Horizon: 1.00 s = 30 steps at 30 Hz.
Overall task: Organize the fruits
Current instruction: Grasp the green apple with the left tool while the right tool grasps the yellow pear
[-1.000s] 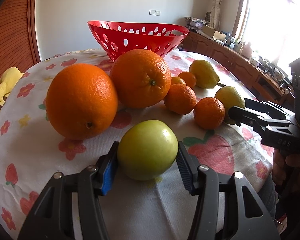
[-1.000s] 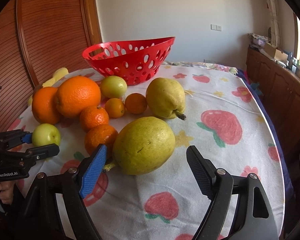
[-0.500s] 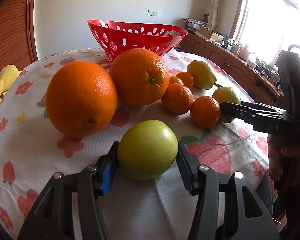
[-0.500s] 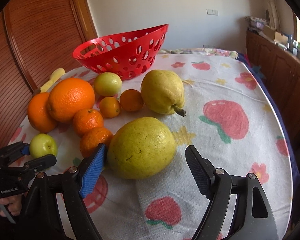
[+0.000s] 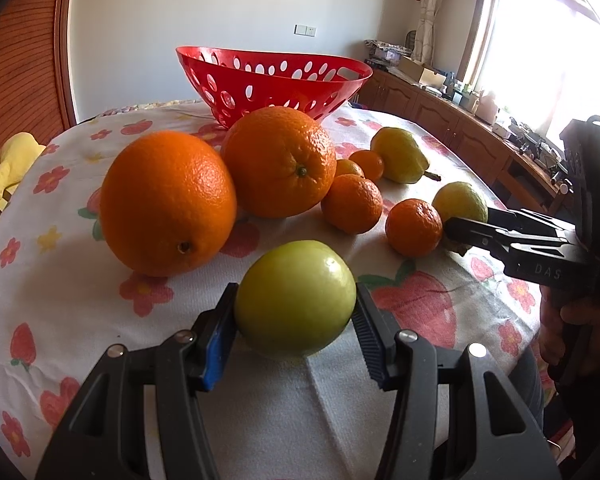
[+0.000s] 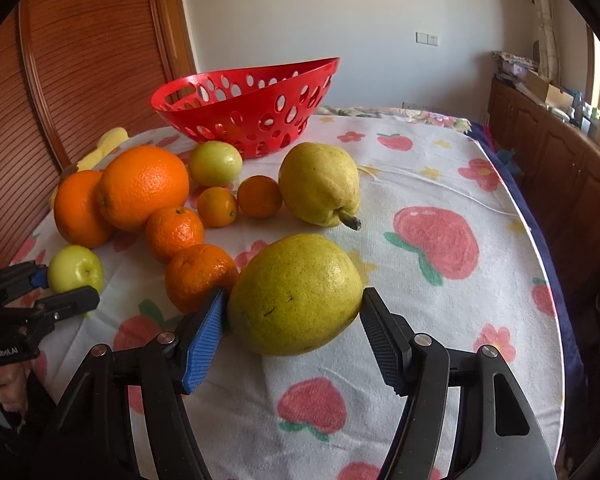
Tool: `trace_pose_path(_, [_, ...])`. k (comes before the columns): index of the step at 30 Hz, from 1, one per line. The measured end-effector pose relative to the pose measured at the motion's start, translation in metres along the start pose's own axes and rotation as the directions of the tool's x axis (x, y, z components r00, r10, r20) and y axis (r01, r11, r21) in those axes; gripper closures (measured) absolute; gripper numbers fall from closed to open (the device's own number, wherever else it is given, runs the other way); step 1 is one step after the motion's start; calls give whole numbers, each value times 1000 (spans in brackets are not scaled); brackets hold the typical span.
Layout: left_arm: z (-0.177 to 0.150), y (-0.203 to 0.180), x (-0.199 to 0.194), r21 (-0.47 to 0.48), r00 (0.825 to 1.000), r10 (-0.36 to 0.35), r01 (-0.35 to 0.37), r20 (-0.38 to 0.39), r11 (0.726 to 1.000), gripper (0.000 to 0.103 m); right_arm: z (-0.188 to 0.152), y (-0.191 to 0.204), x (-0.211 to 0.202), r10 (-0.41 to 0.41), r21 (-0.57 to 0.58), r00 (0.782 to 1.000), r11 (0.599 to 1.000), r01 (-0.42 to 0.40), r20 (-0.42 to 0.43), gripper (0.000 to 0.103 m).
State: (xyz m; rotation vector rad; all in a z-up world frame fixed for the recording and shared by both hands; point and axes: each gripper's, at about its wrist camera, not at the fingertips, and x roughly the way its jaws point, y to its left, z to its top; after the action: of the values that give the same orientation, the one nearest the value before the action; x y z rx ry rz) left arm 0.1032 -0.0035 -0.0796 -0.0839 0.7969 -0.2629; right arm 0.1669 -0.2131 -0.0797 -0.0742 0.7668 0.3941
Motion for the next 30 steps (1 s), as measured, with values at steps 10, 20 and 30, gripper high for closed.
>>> trace_pose_path(10, [10, -5, -11, 18, 1000, -7, 6, 27, 1000, 50, 1, 0, -10, -7, -13, 1000, 1000, 8, 20, 34])
trace_pose_path(20, [46, -14, -38, 51, 995, -19, 14, 95, 999, 50, 35, 4, -35, 24, -43, 996, 999, -20, 91, 34])
trace_pose_path(30, [108, 0, -43, 75, 988, -2, -10, 155, 997, 50, 100, 7, -26, 64, -92, 988, 994, -51, 137, 34])
